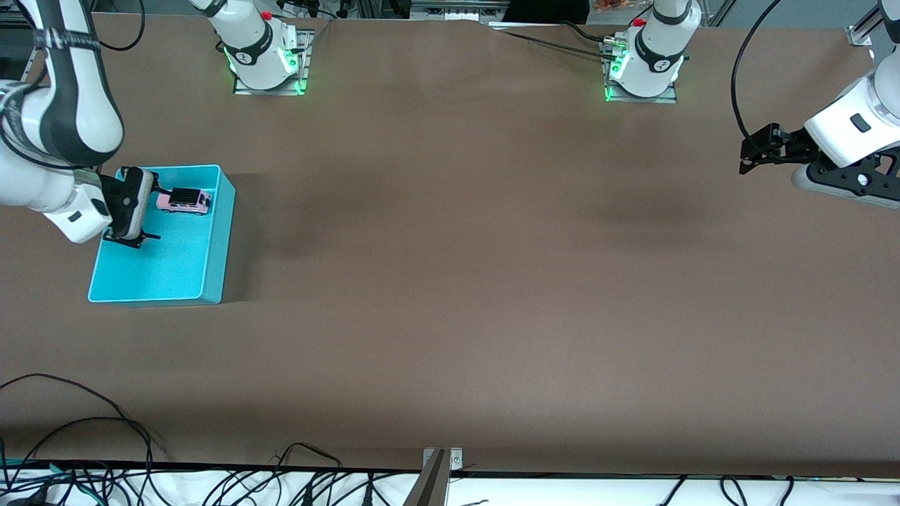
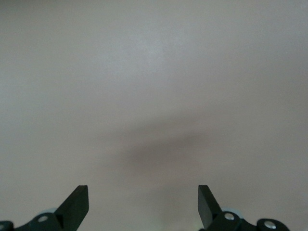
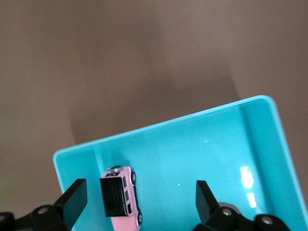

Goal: Wind and store pink jeep toy

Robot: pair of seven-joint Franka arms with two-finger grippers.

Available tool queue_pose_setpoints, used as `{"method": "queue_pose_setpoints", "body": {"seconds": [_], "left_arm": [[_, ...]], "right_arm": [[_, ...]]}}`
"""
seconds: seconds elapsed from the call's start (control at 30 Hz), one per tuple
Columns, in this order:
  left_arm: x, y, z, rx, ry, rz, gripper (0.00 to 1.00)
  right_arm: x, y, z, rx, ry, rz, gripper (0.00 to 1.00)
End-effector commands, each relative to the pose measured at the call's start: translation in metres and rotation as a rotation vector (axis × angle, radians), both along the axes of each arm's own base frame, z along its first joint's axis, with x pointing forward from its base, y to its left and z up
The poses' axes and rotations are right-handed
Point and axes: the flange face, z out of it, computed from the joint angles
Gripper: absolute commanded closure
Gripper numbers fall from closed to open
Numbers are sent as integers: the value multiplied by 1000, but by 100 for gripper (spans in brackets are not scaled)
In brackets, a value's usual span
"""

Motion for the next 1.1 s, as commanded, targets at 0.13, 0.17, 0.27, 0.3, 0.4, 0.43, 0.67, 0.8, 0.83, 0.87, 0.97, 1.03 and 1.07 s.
{"method": "queue_pose_setpoints", "body": {"seconds": [0.13, 0.17, 0.27, 0.3, 0.4, 0.43, 0.67, 0.8, 0.83, 0.87, 0.97, 1.03, 1.07], "left_arm": [[3, 3, 6, 13, 3, 5, 0], [3, 2, 6, 13, 3, 3, 0], [3, 3, 6, 13, 3, 5, 0], [3, 2, 6, 13, 3, 3, 0], [3, 1, 7, 13, 2, 2, 0], [3, 1, 7, 13, 2, 2, 0], [3, 2, 6, 13, 2, 3, 0], [3, 2, 6, 13, 3, 3, 0], [3, 2, 6, 13, 3, 3, 0], [3, 2, 6, 13, 2, 3, 0], [3, 3, 6, 13, 3, 5, 0], [3, 2, 7, 12, 0, 3, 0], [3, 3, 6, 13, 3, 5, 0]], "right_arm": [[33, 23, 96, -113, -10, -352, 0], [34, 25, 104, -120, -2, -404, 0], [33, 27, 122, -145, 29, -565, 0], [34, 29, 127, -152, 31, -614, 0], [37, 35, 139, -192, 16, -760, 0], [38, 34, 147, -206, 2, -797, 0], [44, 29, 177, -207, -29, -963, 0], [44, 29, 183, -223, -34, -1102, 0], [44, 29, 185, -225, -32, -1137, 0], [44, 28, 188, -226, -38, -1167, 0], [44, 26, 193, -226, -44, -1198, 0], [42, 25, 195, -230, -33, -1205, 0], [41, 27, 196, -231, -31, -1201, 0]]}}
